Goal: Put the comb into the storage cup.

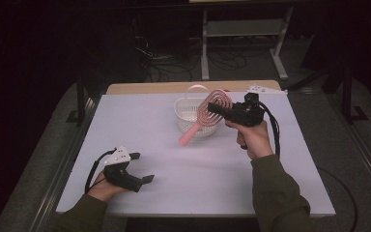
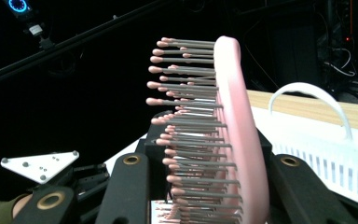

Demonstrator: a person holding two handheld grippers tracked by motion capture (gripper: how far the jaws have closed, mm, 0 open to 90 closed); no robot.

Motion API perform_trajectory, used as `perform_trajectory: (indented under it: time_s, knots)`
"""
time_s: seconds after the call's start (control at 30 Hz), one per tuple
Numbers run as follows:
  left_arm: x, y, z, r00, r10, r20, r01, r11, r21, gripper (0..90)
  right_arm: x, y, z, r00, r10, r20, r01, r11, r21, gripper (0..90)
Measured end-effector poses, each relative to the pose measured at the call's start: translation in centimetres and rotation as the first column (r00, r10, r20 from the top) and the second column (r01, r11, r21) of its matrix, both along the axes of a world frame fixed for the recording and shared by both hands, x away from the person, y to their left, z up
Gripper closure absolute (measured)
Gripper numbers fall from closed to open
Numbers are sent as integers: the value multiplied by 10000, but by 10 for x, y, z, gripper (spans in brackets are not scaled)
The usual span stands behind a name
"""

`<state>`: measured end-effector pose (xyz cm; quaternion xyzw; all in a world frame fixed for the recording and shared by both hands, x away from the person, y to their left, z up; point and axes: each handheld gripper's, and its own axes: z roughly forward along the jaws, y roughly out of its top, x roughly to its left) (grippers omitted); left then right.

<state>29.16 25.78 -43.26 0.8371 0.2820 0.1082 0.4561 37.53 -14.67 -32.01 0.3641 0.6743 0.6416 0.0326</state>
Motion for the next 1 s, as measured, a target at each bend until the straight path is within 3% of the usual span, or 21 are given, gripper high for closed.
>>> perform_trajectory:
  time_s: [0.43, 1.0]
  knots:
    - [-1, 0, 0, 10000, 5, 76, -6, 10000, 90, 2, 11, -7, 16, 9994, -297, 173, 290, 9987, 408, 624]
    - [-1, -1, 0, 9999, 10, 104, -11, 9999, 135, 5, 28, -16, 30, 9960, -876, 176, 866, 9948, 543, 625]
